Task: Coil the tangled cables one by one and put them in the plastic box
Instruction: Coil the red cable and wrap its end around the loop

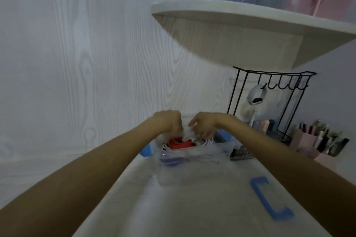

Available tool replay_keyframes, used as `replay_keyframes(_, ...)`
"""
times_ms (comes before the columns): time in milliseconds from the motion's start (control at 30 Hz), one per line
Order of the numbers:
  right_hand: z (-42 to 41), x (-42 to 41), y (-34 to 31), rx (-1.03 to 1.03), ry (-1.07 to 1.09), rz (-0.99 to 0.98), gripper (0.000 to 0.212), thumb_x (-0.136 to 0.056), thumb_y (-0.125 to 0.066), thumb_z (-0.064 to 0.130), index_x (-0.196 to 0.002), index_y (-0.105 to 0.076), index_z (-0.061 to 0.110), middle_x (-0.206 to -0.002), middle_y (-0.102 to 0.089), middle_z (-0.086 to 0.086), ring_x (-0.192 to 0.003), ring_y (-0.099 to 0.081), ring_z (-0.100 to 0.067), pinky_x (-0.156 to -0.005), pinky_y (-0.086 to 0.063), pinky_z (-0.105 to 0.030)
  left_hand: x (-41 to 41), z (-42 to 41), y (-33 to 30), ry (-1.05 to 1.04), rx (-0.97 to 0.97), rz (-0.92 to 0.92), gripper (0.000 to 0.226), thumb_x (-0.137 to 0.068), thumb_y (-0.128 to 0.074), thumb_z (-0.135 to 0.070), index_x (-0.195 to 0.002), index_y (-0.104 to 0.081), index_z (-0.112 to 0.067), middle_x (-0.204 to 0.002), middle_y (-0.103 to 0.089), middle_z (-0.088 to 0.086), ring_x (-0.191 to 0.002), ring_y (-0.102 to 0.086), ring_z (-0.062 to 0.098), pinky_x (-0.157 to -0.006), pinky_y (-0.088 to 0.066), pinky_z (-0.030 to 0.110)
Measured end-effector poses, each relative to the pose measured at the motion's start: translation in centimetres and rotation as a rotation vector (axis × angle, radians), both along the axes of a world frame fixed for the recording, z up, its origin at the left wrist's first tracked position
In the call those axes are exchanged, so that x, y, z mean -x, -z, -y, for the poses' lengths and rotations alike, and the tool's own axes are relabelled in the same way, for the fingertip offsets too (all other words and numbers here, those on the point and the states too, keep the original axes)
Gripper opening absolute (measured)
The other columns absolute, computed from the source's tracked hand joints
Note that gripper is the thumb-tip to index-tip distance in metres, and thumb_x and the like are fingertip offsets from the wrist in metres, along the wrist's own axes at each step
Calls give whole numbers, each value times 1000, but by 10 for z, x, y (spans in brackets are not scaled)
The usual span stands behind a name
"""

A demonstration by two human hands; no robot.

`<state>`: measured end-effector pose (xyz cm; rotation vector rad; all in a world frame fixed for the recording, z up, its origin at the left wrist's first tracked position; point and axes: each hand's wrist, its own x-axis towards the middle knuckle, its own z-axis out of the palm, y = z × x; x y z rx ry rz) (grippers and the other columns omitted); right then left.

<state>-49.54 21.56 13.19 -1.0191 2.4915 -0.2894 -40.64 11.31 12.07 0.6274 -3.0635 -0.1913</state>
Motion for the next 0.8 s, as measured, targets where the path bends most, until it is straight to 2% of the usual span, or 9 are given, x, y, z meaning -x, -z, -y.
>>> replay_keyframes(67,-36,-14,-18,139,-67,-145,34,-96,-50,15,-130,-55,13,-121,-62,-11,-98,-60,-20,-82,-45,-24,-22,-17,-14,7,-63,-192,27,-92,-52,-30,-109,-68,-16,-107,-69,2,-92,-64,20,-81,-51,34)
replay_keyframes(167,-103,-24,-27,348,-41,-241,24,-95,-49,11,-108,-68,13,-101,-69,-11,-87,-63,-15,-80,-46,-23,-52,-55,-23,36,-341,-433,22,-90,-55,-25,-97,-74,-17,-92,-73,0,-80,-69,16,-78,-56,34)
replay_keyframes(267,-164,-29,1,223,88,-270,28,-98,-43,19,-90,-69,14,-87,-61,-20,-71,-47,-15,-81,-45,-28,-69,-100,-5,35,-671,-360,21,-92,-53,-20,-92,-71,-8,-88,-72,5,-65,-65,11,-60,-53,25)
replay_keyframes(333,-191,-37,34,-41,137,-207,41,-103,-32,28,-106,-65,4,-105,-56,-28,-79,-46,-23,-80,-42,-32,-72,-127,21,10,-806,-136,23,-96,-49,-18,-105,-65,-3,-107,-68,11,-75,-62,13,-61,-50,25)
replay_keyframes(400,-206,-48,71,-218,136,-119,51,-105,-21,31,-135,-44,-5,-141,-41,-24,-107,-49,-24,-91,-37,-29,-70,-146,49,-25,-726,38,33,-98,-44,-18,-124,-53,0,-130,-56,15,-103,-57,22,-82,-49,32)
replay_keyframes(500,-219,-67,112,-224,140,-117,66,-100,-22,50,-152,-7,13,-160,0,-8,-144,-16,-28,-116,-17,-42,-72,-171,80,-99,-566,131,41,-101,-35,-22,-134,-41,2,-142,-42,18,-128,-42,30,-104,-33,31)
replay_keyframes(633,-229,-86,121,-264,17,-49,103,-69,-40,87,-149,3,38,-157,21,1,-146,14,-27,-115,2,-51,-75,-187,94,-252,-859,5,53,-101,-37,-33,-142,-32,0,-146,-37,18,-131,-39,32,-109,-34,36)
replay_keyframes(733,-238,-104,121,-294,-86,-90,115,-65,-59,79,-149,7,35,-157,22,-4,-144,18,-29,-115,4,-50,-77,-199,88,-319,-1172,-170,61,-97,-50,-29,-143,-26,1,-145,-37,19,-128,-42,34,-104,-39,37)
replay_keyframes(800,-247,-113,115,-212,-113,-158,95,-78,-58,66,-151,-7,33,-160,9,-5,-147,4,-28,-117,-6,-47,-80,-202,81,-309,-1271,-170,55,-99,-48,-28,-143,-30,-1,-145,-38,14,-130,-39,30,-103,-35,37)
